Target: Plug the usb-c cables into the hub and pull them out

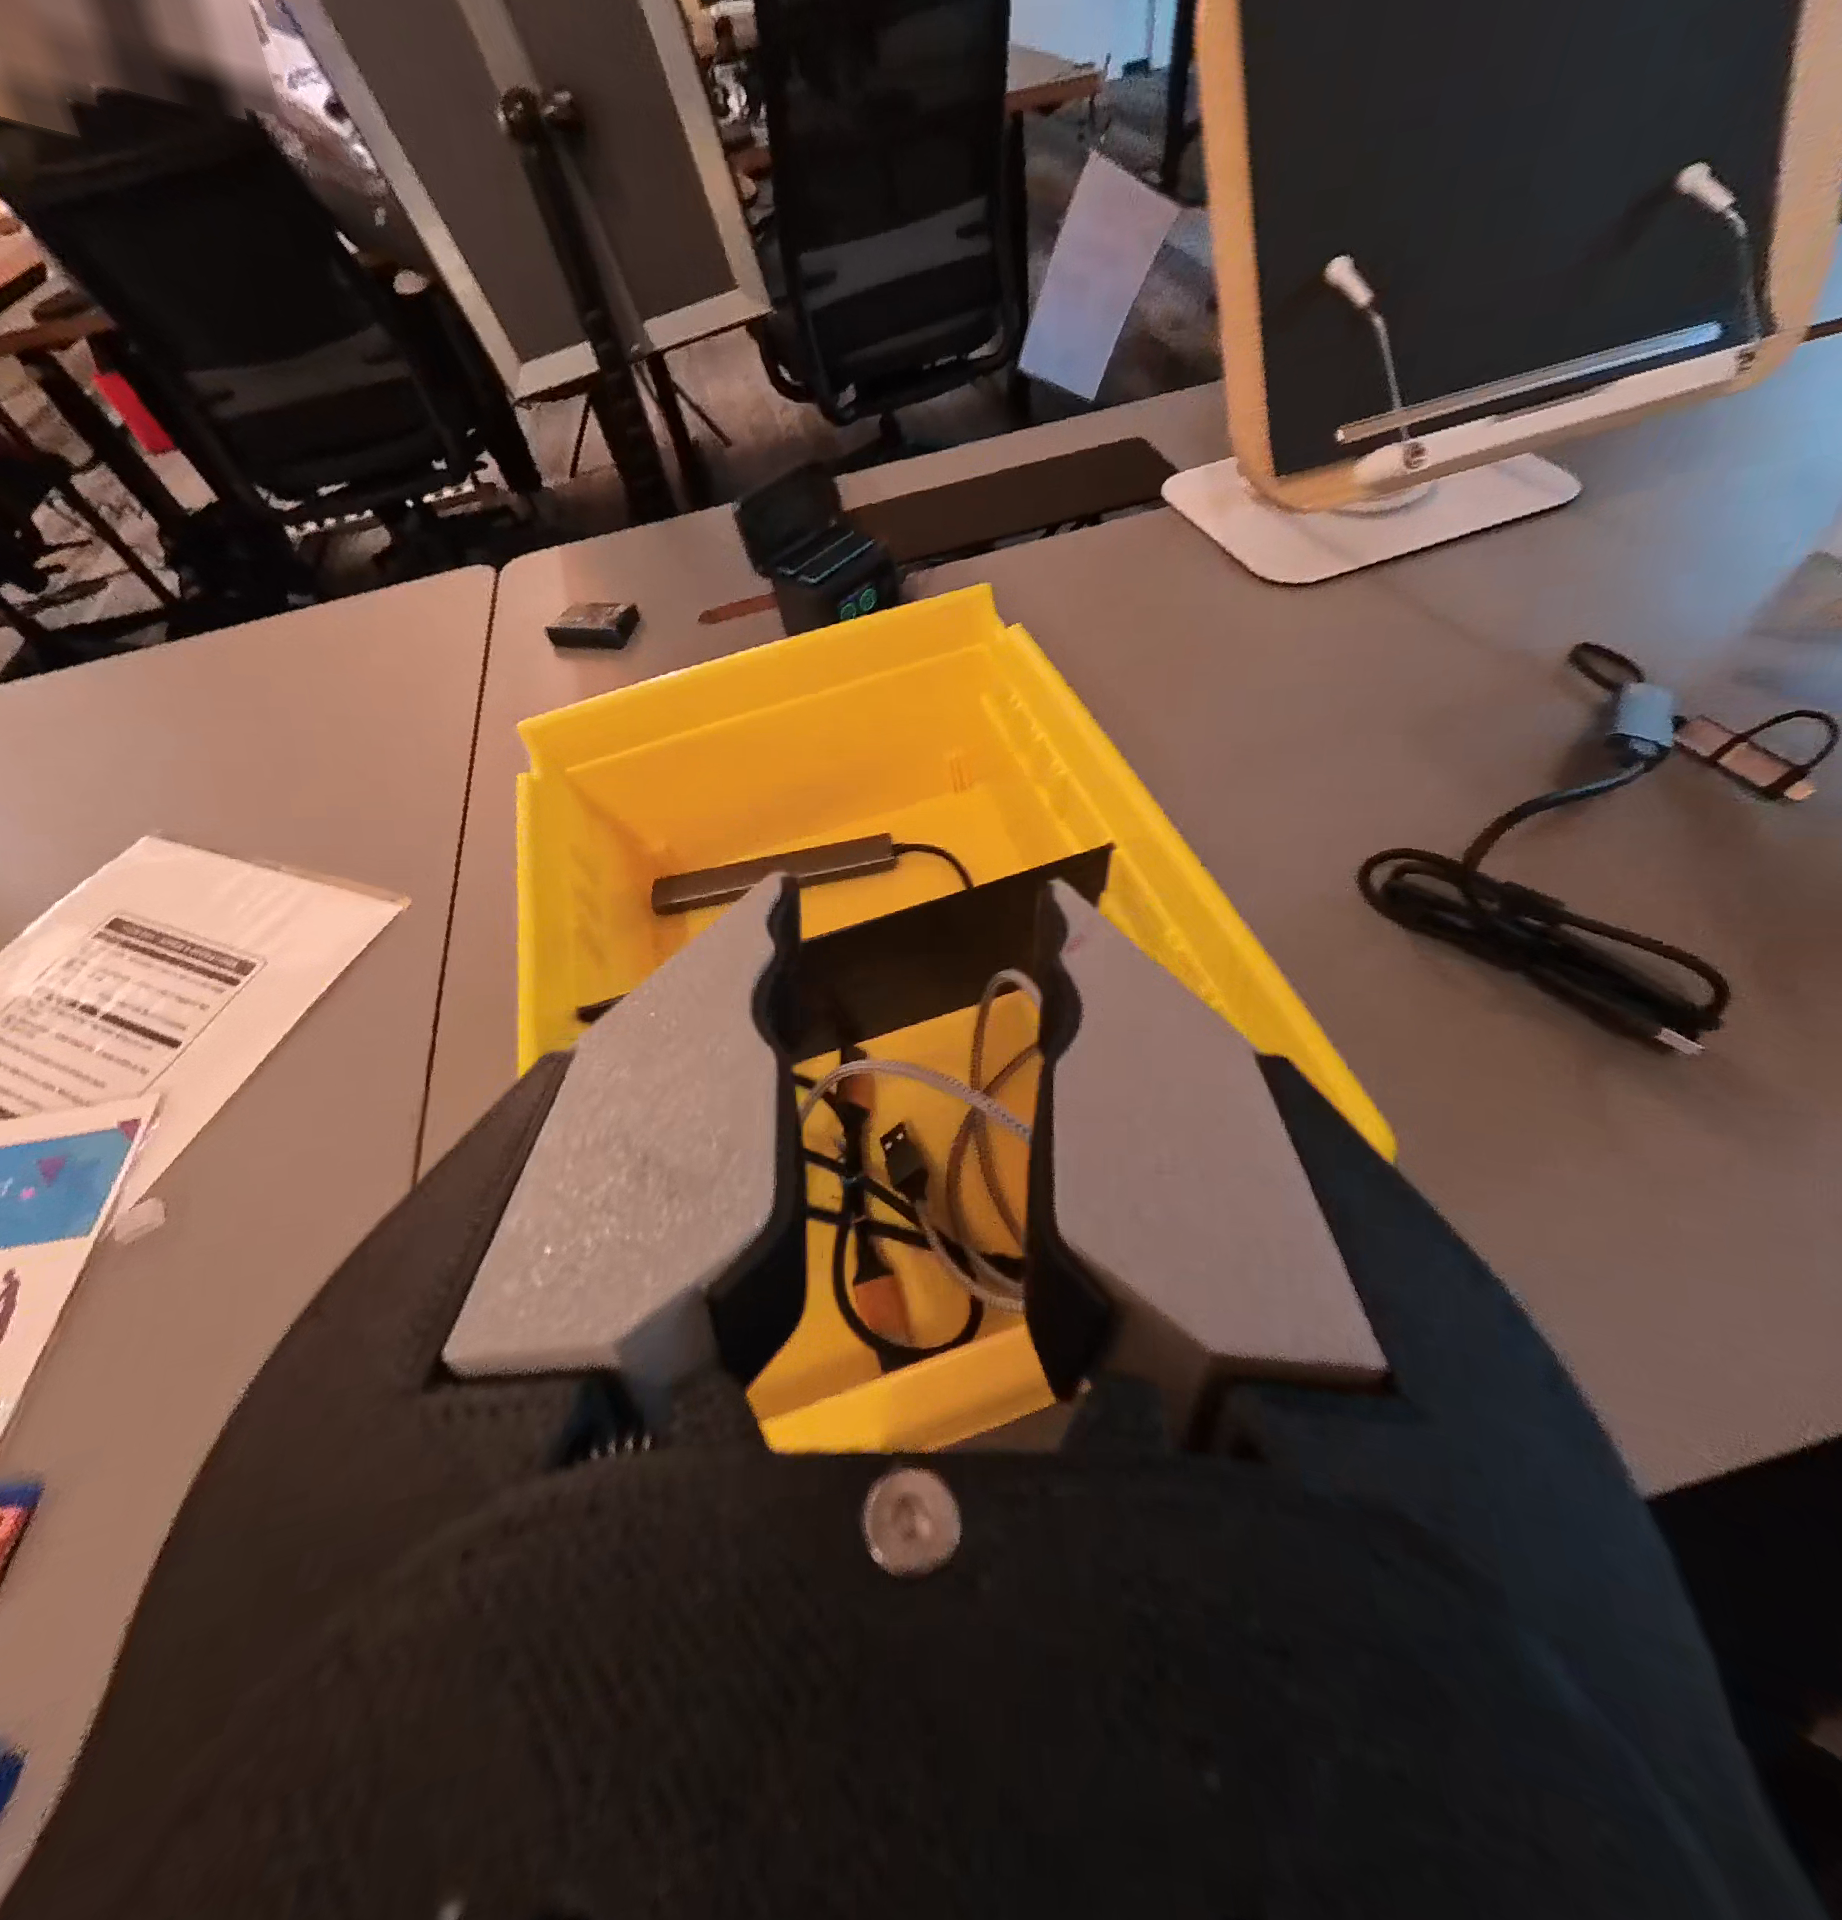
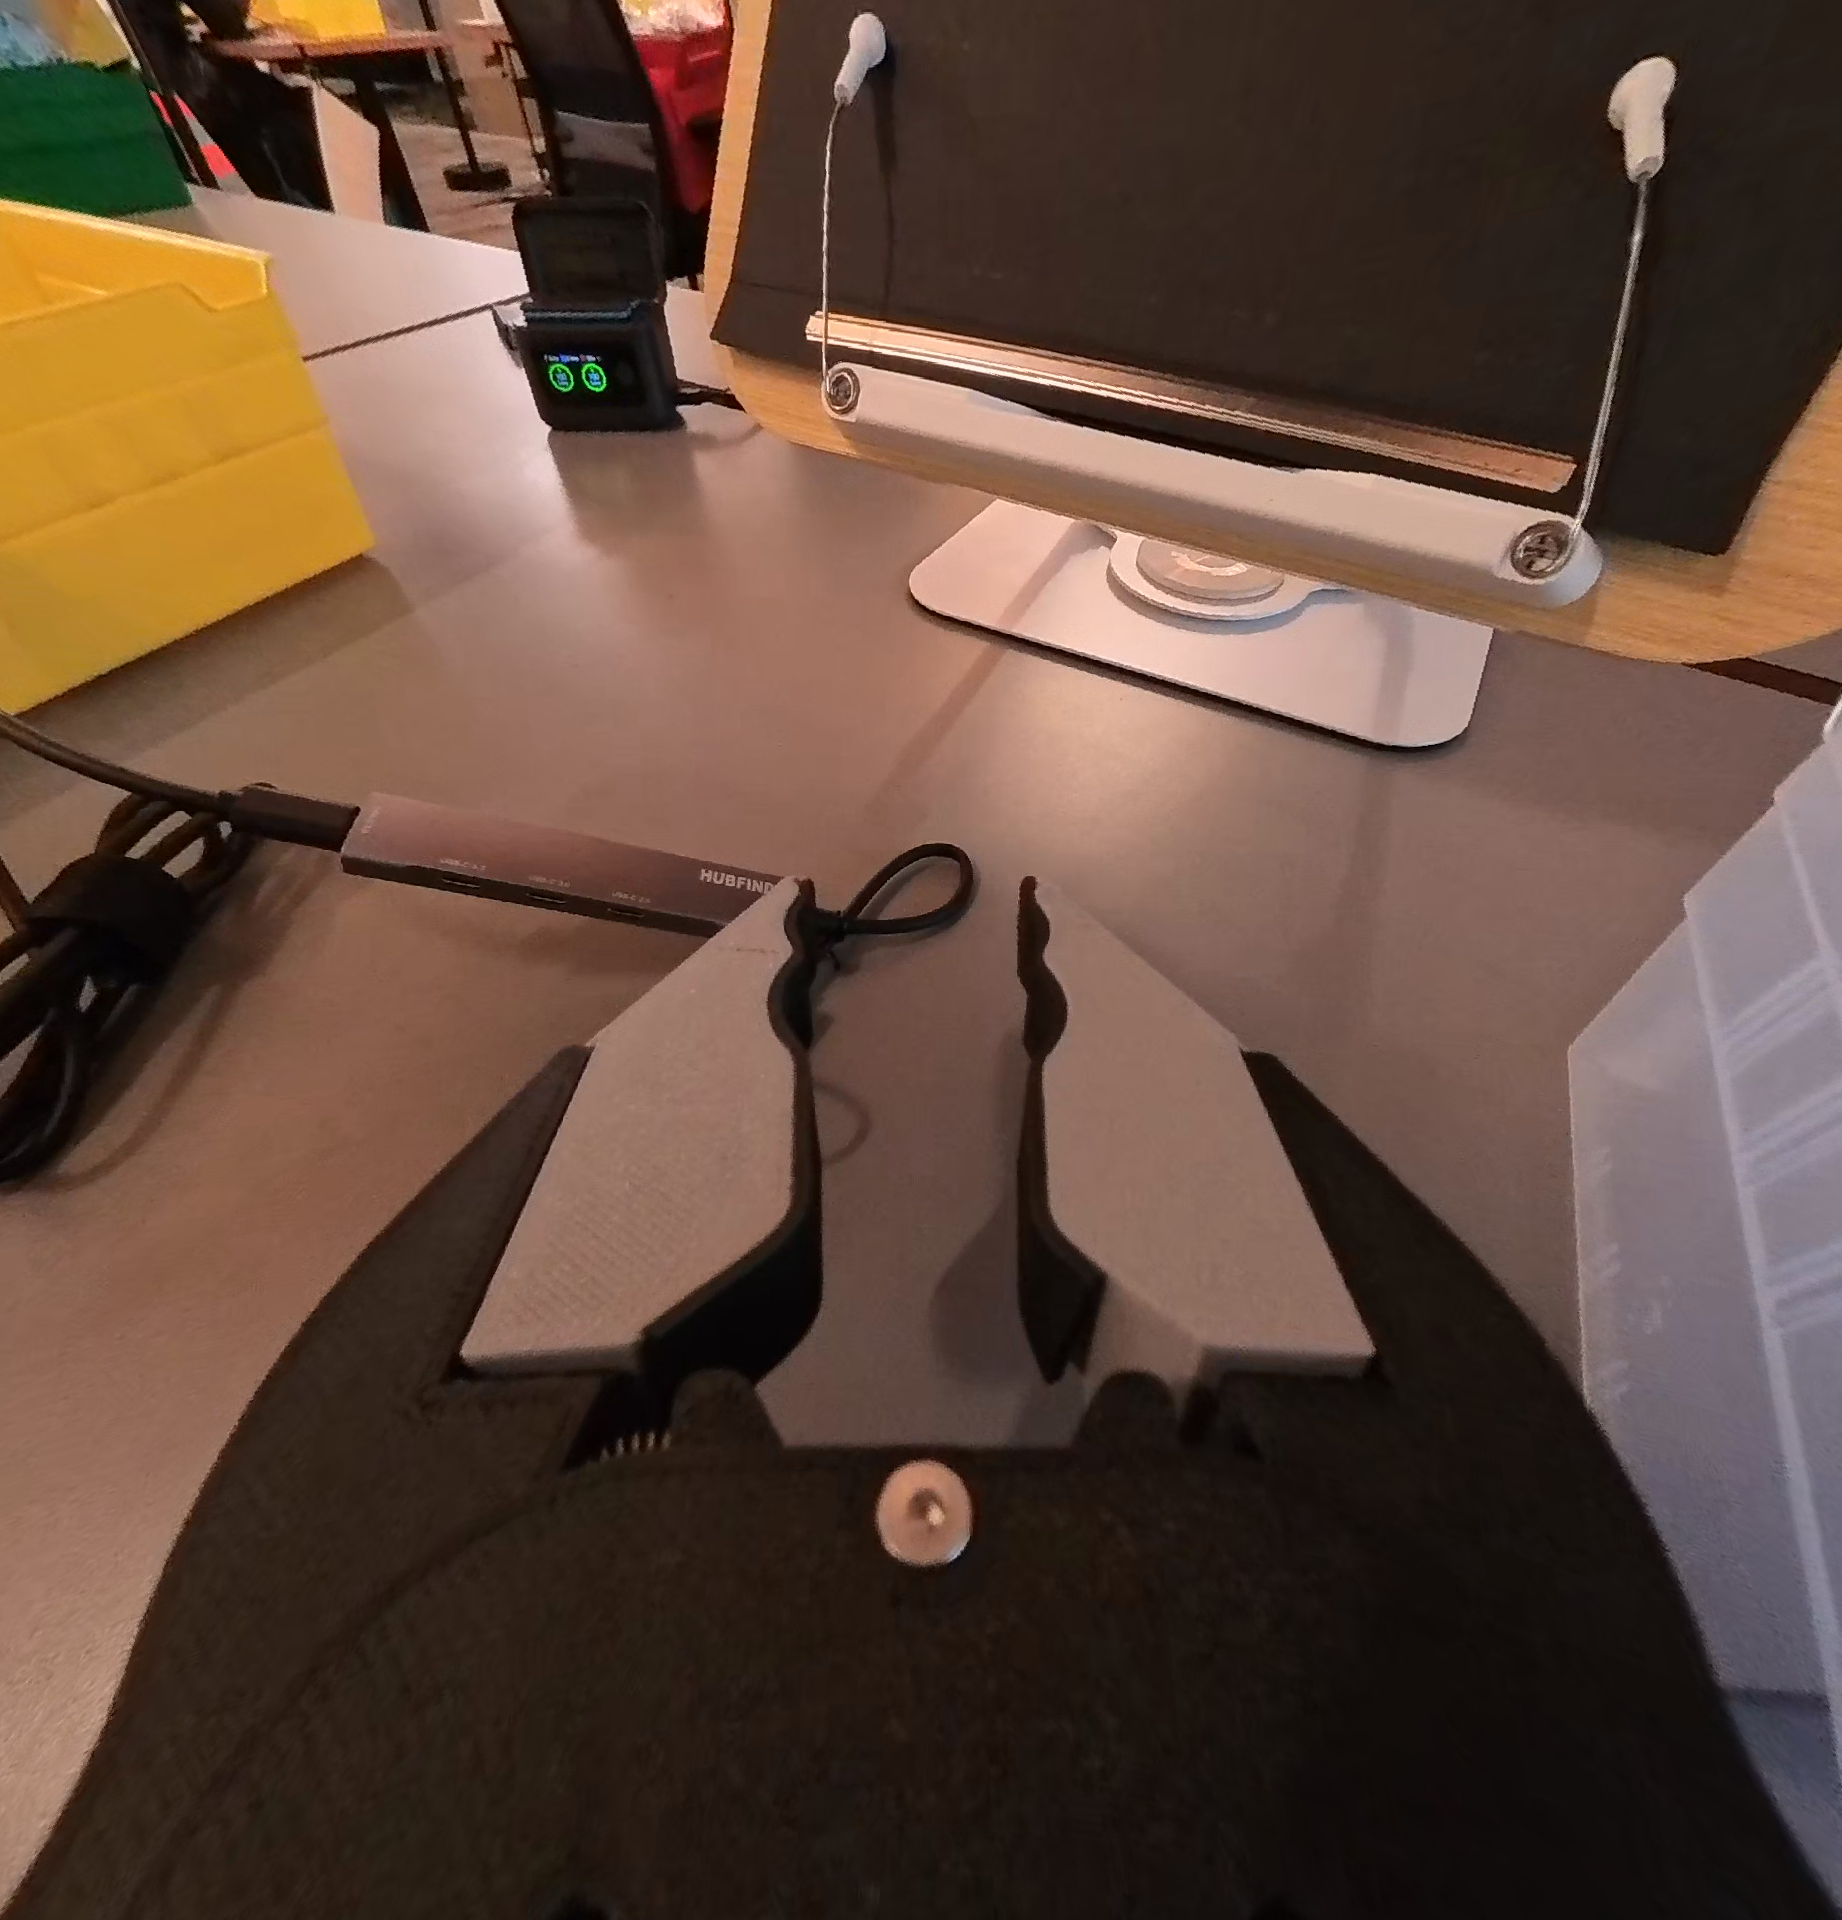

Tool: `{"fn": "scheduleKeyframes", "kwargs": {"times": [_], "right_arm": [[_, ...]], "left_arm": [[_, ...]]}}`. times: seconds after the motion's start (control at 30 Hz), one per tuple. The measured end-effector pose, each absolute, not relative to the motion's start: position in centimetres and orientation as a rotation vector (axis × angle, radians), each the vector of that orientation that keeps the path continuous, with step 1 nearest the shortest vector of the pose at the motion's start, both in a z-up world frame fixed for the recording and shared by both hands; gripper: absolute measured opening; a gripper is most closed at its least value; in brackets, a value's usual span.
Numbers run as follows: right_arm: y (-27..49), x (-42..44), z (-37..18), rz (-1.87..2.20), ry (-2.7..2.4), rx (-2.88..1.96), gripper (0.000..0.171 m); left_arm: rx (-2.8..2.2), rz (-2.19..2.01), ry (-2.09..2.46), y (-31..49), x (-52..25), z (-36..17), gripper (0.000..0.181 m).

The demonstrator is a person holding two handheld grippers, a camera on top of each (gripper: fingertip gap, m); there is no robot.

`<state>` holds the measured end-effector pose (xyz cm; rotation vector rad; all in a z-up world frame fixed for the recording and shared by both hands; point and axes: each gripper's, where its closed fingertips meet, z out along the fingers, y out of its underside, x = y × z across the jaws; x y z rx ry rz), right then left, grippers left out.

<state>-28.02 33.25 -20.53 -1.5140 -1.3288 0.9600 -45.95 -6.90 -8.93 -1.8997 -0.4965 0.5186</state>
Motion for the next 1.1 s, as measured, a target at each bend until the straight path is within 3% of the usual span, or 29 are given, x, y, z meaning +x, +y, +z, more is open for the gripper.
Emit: {"fn": "scheduleKeyframes", "kwargs": {"times": [1.1], "right_arm": [[33.3,-27.8,-20.5,0.986,-1.322,-1.525,0.034]], "left_arm": [[-2.013,0.488,-0.588,-7.1,-48.2,-12.8,0.045]]}}
